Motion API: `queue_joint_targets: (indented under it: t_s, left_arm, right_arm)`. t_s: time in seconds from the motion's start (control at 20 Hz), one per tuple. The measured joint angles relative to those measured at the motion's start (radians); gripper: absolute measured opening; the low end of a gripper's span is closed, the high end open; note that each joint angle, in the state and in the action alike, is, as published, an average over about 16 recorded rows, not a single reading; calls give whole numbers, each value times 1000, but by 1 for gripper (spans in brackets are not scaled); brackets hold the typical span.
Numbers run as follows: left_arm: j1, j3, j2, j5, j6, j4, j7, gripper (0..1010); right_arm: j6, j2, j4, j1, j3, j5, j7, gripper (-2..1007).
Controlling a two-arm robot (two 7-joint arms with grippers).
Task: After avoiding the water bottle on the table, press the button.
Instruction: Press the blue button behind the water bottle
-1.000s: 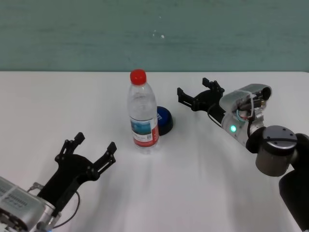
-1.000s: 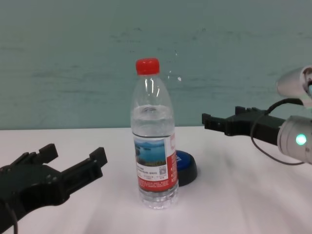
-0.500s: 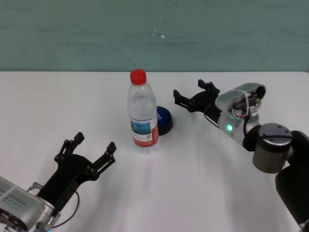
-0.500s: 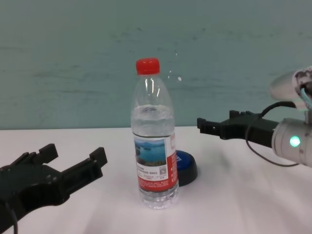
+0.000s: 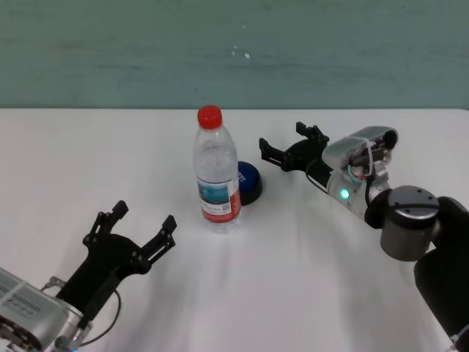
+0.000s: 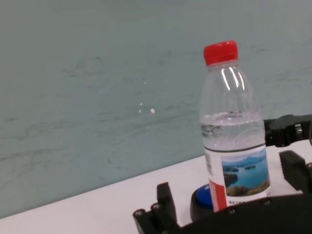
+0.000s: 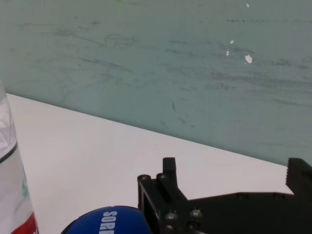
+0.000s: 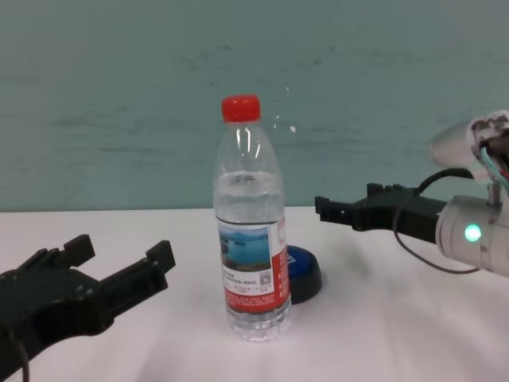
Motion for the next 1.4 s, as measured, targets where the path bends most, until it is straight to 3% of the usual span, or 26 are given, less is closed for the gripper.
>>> queue_joint_targets:
  t_s: [0.6,1.4]
  left_arm:
    - [0,0,0,0,0,0,0,1010]
    - [0,0,0,0,0,0,0,1010]
  right_arm:
    - [-17,-20,70,42,-16,-8,10,1004]
    - [-58,-76,210,115,-29,-27,17,1004]
